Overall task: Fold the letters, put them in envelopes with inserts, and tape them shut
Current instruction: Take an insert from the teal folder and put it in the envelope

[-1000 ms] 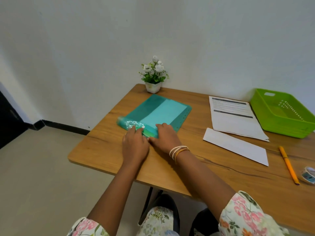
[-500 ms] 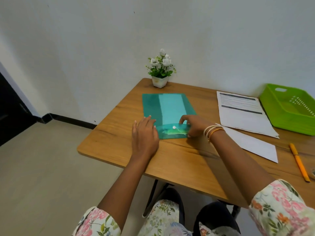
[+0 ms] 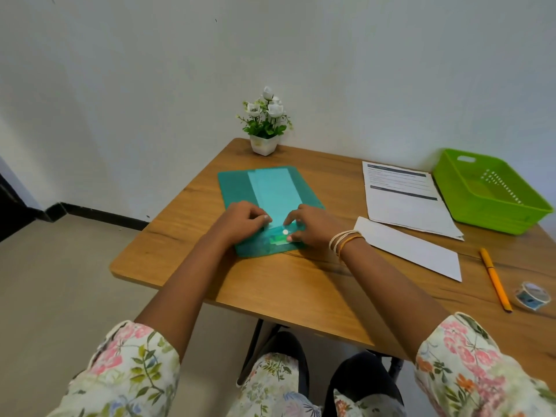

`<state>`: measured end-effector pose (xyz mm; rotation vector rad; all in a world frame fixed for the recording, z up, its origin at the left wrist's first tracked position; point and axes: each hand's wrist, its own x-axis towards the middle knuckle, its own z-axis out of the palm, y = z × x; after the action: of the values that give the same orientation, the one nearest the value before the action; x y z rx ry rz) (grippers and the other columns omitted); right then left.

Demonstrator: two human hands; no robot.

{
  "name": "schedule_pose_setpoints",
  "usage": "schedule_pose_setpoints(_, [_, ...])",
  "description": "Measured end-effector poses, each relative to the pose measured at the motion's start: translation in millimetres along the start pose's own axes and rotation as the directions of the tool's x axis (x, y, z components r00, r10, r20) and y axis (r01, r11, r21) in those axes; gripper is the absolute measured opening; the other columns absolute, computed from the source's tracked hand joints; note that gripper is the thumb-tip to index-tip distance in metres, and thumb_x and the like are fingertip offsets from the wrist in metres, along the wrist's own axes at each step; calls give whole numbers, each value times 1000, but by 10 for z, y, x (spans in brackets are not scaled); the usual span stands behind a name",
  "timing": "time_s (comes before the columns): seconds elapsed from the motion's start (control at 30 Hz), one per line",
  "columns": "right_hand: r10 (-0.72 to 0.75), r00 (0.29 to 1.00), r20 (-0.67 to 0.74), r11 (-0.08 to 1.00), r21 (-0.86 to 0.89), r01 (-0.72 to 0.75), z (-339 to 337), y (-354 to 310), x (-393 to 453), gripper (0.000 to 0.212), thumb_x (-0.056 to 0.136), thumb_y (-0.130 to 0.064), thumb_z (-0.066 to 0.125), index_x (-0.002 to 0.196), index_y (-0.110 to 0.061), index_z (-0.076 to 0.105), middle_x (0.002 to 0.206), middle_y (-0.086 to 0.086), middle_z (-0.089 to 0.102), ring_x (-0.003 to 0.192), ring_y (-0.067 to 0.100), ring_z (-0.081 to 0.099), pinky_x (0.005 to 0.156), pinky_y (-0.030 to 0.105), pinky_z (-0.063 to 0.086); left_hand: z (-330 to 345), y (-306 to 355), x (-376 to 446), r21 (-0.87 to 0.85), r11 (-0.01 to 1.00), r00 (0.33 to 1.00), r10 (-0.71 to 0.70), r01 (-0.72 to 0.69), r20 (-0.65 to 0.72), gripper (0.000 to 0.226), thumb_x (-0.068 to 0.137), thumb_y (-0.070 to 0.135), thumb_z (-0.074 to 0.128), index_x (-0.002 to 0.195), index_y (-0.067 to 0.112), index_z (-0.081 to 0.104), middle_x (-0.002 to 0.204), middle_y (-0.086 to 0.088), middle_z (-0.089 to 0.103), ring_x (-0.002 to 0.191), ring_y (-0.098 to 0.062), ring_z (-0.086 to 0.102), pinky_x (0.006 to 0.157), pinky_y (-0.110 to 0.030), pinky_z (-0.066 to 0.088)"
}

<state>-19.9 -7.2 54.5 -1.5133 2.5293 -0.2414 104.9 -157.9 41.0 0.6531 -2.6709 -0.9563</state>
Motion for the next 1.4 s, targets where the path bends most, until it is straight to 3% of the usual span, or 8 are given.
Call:
schedule_pose_setpoints(0.23, [91,996,26,993,68,-92,-118,155,18,26,73,-21,81,96,-15,71,103,3,70,95,21,64,81,28,49,332,-89,173,69,983,975,155,-168,162,31,93,34,59,124,41,61,145,16,44,139,-7,33,118,-46,17])
schedule_pose_setpoints(0.57, [35,929,-369,931,350,104,86,337,-452,10,77,-11,72,77,-18,66,82,-5,65,79,11,59,74,27,49,392,-173,167,146,962,969,212,-230,129,33,98,41,47,129,46,54,149,18,38,142,-3,24,118,-42,13])
schedule_pose_setpoints(0.73, [27,973,-229,959,279,39,20,418,-767,15,70,-19,70,66,-30,61,96,-18,70,95,7,63,85,28,51,417,-147,146,162,958,972,227,-235,67,30,96,41,51,124,46,58,147,16,40,142,-5,26,117,-45,10])
schedule_pose_setpoints(0.83, [30,991,-127,983,183,-7,80,391,-869,13,72,-19,71,72,-27,61,101,-18,71,98,7,64,86,31,53,410,-102,141,200,946,964,265,-255,-24,26,91,40,60,116,39,66,145,10,46,141,-9,31,116,-45,10])
schedule_pose_setpoints(0.97, [55,975,-215,985,170,-18,215,372,-939,16,76,-19,65,79,-27,52,106,-14,70,94,13,64,81,33,54,394,5,75,154,966,961,232,-210,-149,33,79,50,70,106,32,72,138,6,55,135,-9,41,117,-44,14])
schedule_pose_setpoints(1.17, [70,955,-288,991,129,-34,353,315,-961,18,76,-34,56,93,-31,51,87,-5,67,76,17,61,66,34,54,283,32,-126,187,974,991,115,-125,65,76,62,69,72,130,39,55,151,10,37,140,-10,30,118,-46,5])
schedule_pose_setpoints(1.3, [95,945,-314,994,86,-71,413,178,-919,32,80,-43,55,109,-30,56,95,-4,67,84,17,62,68,31,52,281,1,-109,186,977,994,110,-109,5,56,74,44,74,127,33,60,145,8,46,136,-14,39,115,-44,25])
schedule_pose_setpoints(1.4, [112,932,-343,993,61,-97,443,108,-887,34,83,-48,53,111,-29,57,100,-5,67,89,17,62,68,29,50,329,33,-92,181,983,996,48,-33,-79,42,77,29,66,120,30,65,129,4,62,120,-18,56,96,-40,49])
